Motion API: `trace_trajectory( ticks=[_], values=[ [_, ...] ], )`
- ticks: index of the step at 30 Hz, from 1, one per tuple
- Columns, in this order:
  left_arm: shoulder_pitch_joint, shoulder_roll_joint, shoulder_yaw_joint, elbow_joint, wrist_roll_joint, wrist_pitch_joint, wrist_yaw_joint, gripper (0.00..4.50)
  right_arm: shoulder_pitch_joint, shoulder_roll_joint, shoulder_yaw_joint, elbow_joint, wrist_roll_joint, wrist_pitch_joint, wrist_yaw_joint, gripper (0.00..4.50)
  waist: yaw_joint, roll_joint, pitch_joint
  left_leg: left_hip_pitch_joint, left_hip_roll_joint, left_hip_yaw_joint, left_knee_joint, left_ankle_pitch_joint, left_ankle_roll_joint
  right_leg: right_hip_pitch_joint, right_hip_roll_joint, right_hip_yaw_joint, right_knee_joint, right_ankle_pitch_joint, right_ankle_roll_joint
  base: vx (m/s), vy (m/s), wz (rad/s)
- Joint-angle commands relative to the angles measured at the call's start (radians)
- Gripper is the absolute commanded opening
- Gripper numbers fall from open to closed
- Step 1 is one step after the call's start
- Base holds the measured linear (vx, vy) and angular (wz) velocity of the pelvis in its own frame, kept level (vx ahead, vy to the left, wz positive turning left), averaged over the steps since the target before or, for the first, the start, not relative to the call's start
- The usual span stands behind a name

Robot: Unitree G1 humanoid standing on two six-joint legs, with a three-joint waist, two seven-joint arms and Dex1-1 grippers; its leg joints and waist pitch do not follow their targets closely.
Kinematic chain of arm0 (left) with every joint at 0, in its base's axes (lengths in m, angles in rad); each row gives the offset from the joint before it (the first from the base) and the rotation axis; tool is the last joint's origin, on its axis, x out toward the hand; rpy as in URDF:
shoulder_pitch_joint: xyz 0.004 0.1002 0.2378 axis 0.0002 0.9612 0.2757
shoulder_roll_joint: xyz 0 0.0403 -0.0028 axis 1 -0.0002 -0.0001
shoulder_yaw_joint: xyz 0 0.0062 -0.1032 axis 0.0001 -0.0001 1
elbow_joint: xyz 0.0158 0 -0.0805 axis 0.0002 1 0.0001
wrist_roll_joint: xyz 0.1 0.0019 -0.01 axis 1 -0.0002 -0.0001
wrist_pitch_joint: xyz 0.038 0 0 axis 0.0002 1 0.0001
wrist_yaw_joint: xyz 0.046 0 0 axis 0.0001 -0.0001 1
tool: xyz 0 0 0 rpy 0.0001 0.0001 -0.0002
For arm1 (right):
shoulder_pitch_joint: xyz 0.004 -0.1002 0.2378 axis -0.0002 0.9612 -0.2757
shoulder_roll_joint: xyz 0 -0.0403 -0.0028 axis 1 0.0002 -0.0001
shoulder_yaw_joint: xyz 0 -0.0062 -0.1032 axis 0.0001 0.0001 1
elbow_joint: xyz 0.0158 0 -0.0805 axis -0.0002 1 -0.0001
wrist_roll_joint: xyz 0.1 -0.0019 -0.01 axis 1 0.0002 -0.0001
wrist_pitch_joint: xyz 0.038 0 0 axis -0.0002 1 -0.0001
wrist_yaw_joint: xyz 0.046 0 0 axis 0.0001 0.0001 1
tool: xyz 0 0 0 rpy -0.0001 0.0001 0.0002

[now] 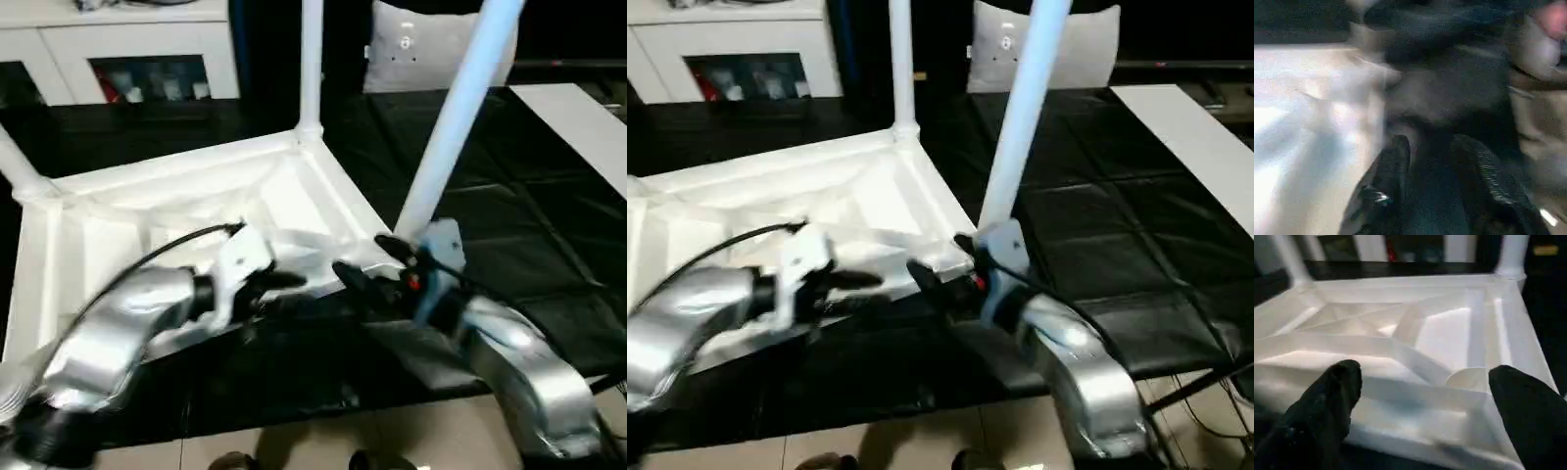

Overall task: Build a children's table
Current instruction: Rotate table base

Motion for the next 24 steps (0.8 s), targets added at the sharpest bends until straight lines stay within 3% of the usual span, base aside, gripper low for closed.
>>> trace_trajectory(
  ticks=[1,2,7,8,10,13,16,17,18,19,24],
  values=[
    [0.030,0.049,-0.008,-0.064,-0.009,0.048,-0.037,1.90,-0.042,0.028,0.015,0.077,-0.035,-0.014,-0.058,4.50,0.001,0.000,-0.055,0.006,0.034,-0.010,-0.078,-0.188,-0.001,0.043,-0.051,0.041,-0.062,-0.254,-0.189,0.000,0.000,0.00],
    [0.061,0.080,-0.032,-0.089,0.002,0.062,-0.038,2.12,-0.086,0.070,0.002,0.146,-0.041,-0.024,-0.114,4.50,0.000,0.003,-0.057,0.012,0.033,-0.007,-0.074,-0.172,-0.004,0.042,-0.050,0.043,-0.060,-0.231,-0.188,0.000,0.000,0.00],
    [0.097,0.117,-0.085,-0.102,0.045,0.066,-0.012,2.24,-0.144,0.128,-0.039,0.250,-0.045,-0.070,-0.196,4.50,0.007,0.008,-0.061,0.016,0.034,-0.004,-0.073,-0.144,-0.019,0.043,-0.047,0.044,-0.051,-0.159,-0.188,0.000,0.000,0.00],
    [0.107,0.135,-0.111,-0.100,0.065,0.072,0.004,2.24,-0.170,0.153,-0.072,0.300,-0.037,-0.095,-0.231,4.50,0.009,0.011,-0.063,0.018,0.032,-0.004,-0.072,-0.140,-0.028,0.044,-0.047,0.043,-0.047,-0.137,-0.185,0.000,0.000,0.00],
    [0.109,0.144,-0.121,-0.101,0.071,0.079,0.013,2.24,-0.181,0.164,-0.089,0.323,-0.031,-0.099,-0.243,4.50,0.006,0.007,-0.062,0.015,0.029,-0.004,-0.073,-0.152,-0.034,0.048,-0.046,0.044,-0.047,-0.144,-0.181,0.000,0.000,0.00],
    [0.100,0.160,-0.140,-0.055,0.141,0.069,0.076,2.24,-0.249,0.180,-0.193,0.437,-0.007,-0.160,-0.333,4.50,0.004,0.007,-0.058,0.017,0.029,-0.005,-0.074,-0.210,-0.044,0.044,-0.050,0.047,-0.054,-0.229,-0.166,0.000,0.000,0.00],
    [0.085,0.141,-0.123,-0.023,0.160,0.059,0.122,2.24,-0.276,0.163,-0.236,0.482,0.000,-0.192,-0.371,4.50,0.012,0.003,-0.060,0.020,0.028,-0.003,-0.071,-0.219,-0.052,0.040,-0.047,0.048,-0.057,-0.265,-0.141,0.000,0.000,0.00],
    [0.067,0.135,-0.122,0.015,0.182,0.027,0.156,2.24,-0.297,0.143,-0.282,0.521,0.010,-0.223,-0.399,4.50,0.017,0.004,-0.060,0.020,0.028,-0.004,-0.070,-0.221,-0.055,0.038,-0.046,0.047,-0.056,-0.268,-0.135,0.000,0.000,0.00],
    [0.067,0.135,-0.122,0.015,0.182,0.027,0.156,2.24,-0.297,0.143,-0.282,0.521,0.010,-0.223,-0.399,4.50,0.018,0.004,-0.060,0.020,0.027,-0.004,-0.070,-0.230,-0.057,0.037,-0.046,0.047,-0.056,-0.275,-0.133,0.000,0.000,0.00],
    [0.058,0.133,-0.123,0.041,0.191,0.006,0.171,2.24,-0.312,0.109,-0.322,0.560,0.004,-0.251,-0.427,4.50,0.022,0.002,-0.062,0.022,0.027,-0.005,-0.069,-0.234,-0.057,0.038,-0.047,0.046,-0.056,-0.281,-0.132,0.000,0.000,0.00],
    [0.047,0.108,-0.128,0.075,0.205,-0.016,0.211,2.24,-0.349,-0.017,-0.406,0.677,-0.005,-0.333,-0.451,4.50,0.044,-0.001,-0.066,0.024,0.025,0.002,-0.061,-0.217,-0.048,0.035,-0.044,0.046,-0.054,-0.256,-0.127,0.000,0.000,0.00]
  ],
)
